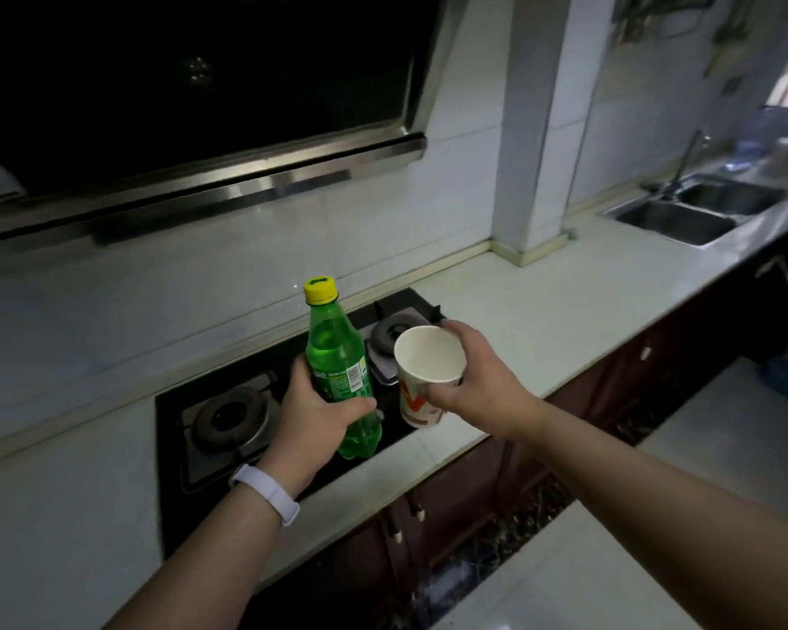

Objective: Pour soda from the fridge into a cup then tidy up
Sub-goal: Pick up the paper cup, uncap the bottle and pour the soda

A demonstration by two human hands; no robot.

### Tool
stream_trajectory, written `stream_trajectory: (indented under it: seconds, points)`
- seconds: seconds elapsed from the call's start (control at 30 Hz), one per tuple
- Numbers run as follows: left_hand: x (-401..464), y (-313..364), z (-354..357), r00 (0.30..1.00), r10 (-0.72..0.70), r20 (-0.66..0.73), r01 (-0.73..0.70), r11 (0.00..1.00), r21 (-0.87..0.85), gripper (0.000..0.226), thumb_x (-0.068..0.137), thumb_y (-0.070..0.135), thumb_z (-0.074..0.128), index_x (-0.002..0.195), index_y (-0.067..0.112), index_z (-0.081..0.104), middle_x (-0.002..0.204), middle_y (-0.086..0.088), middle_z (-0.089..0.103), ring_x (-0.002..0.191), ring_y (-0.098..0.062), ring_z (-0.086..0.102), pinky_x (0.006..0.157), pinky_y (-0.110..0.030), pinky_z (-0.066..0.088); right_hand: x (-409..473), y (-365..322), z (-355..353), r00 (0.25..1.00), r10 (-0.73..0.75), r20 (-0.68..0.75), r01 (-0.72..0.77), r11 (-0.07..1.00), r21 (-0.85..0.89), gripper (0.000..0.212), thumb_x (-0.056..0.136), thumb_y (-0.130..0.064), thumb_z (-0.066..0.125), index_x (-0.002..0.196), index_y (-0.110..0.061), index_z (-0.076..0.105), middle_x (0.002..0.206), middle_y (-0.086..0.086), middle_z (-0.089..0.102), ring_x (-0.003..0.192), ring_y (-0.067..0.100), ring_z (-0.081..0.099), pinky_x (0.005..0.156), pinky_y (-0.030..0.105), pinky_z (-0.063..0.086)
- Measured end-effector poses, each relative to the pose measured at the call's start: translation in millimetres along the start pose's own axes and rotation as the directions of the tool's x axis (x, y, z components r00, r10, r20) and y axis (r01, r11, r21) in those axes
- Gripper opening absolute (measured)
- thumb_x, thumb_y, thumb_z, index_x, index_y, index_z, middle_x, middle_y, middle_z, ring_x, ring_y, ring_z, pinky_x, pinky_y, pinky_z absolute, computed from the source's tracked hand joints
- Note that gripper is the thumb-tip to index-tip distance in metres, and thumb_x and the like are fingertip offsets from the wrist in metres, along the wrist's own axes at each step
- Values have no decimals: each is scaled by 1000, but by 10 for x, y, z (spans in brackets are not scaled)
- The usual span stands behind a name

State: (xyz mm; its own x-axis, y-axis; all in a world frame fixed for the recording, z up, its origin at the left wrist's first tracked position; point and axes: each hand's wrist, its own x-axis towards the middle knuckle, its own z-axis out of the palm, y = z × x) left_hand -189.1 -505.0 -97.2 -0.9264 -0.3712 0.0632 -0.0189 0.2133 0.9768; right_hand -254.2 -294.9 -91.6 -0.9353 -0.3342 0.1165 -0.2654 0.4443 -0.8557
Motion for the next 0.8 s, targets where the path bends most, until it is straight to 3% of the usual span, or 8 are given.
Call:
stream_trajectory:
  seconds: [0.27,0.4,0.5,0.63,0.8]
  points:
    - [310,243,1153,972,42,233,-41,999,-9,69,66,-4,85,112,34,49,101,7,66,87,-8,65,69,-28,51,-88,578,-941,969,135,-206,-139,990,-9,93,74,-36,77,148,-25,23,147,-4,30,128,9,33,98,22,33]
    - [615,248,1683,940,79,331,-85,996,4,68,63,-4,86,104,36,50,101,3,67,90,-11,67,75,-32,54,-33,838,-1292,930,221,-293,-228,974,9,96,70,-39,78,148,-25,24,144,-3,32,127,16,42,105,32,40]
    - [895,264,2067,905,110,412,-126,992,10,69,62,-5,87,108,29,48,100,3,65,85,-5,65,67,-20,51,77,1009,-1553,892,266,-364,-282,959,11,104,61,-50,75,148,-25,24,145,-4,32,122,21,51,103,39,44]
    - [1326,296,2569,851,130,509,-157,988,10,69,64,0,87,115,20,46,100,4,63,85,-4,63,64,-18,46,275,1244,-1872,837,311,-450,-341,940,16,99,67,-41,78,148,-23,24,147,-3,32,129,17,41,106,37,41]
    - [1814,344,3156,799,138,586,-151,988,-26,69,65,5,88,114,26,44,100,12,61,86,1,59,64,-17,45,535,1462,-2271,762,348,-546,-422,906,-11,98,68,-40,79,148,-25,25,148,-4,32,129,16,40,106,38,41]
